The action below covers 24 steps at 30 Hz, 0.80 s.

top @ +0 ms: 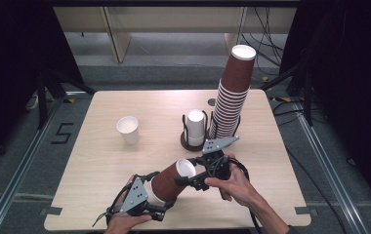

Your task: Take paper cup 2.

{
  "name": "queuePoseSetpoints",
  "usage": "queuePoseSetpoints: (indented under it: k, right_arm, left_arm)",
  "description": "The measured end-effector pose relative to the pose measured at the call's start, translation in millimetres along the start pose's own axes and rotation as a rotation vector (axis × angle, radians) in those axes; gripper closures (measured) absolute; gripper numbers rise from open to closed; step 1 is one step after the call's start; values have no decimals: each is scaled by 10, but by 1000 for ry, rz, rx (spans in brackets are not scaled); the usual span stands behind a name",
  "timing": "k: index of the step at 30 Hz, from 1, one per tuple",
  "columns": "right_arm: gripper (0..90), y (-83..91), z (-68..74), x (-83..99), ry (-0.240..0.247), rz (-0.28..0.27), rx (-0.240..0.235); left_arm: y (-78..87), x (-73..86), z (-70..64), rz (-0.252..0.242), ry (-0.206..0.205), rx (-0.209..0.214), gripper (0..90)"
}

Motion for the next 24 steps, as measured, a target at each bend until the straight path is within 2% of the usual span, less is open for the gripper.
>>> queuePoseSetpoints:
  k: [1,3,4,6,7,9,10,11,13,15,16,20,22,23,24]
  right_arm:
    - [238,-1,8,11,-22,8,-1]
    - [233,3,-11,24,-25,18,1]
    - [229,-5,-7,28,-17,22,-9]
    - [219,4,-30,47,29,50,20]
    - [205,0,-19,57,34,61,29]
    - [150,14,-27,70,76,99,51]
    - [162,27,-25,78,99,123,68]
    - [154,36,-30,81,132,141,94]
    - [157,46,-24,98,203,189,118]
    - [161,43,11,124,249,230,109]
    - [156,43,18,140,274,253,114]
    - [160,22,38,200,357,345,142]
    - [159,0,53,236,383,390,137]
    - [162,-11,59,256,397,415,136]
    - [162,-25,63,274,417,438,138]
  left_arm:
    - [1,2,3,4,-5,2,69]
    - [0,7,7,19,-14,4,88]
    - [-1,16,3,36,-25,7,95]
    - [5,29,9,60,-45,9,105]
    - [-7,28,2,54,-44,14,109]
    - [0,52,-2,103,-69,14,114]
    - [-10,60,-10,113,-76,27,116]
    - [0,72,-8,139,-97,18,117]
    - [-7,94,-21,177,-122,23,118]
    - [-12,109,-23,206,-152,24,119]
    - [-9,118,-43,226,-153,29,120]
    - [-4,147,-83,289,-200,42,120]
    - [-12,159,-110,302,-211,59,120]
    - [2,170,-94,331,-248,56,120]
    - [-8,170,-120,323,-234,56,120]
Point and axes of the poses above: each handheld gripper's, and its own axes: y roughly backward along the jaws, x roughly out of its underside, z roughly to its left, the point moved 8 cm from there along -y, roughly forward along the jaws, and after that the axes turned 2 degrees about z, right-handed, at the moved point
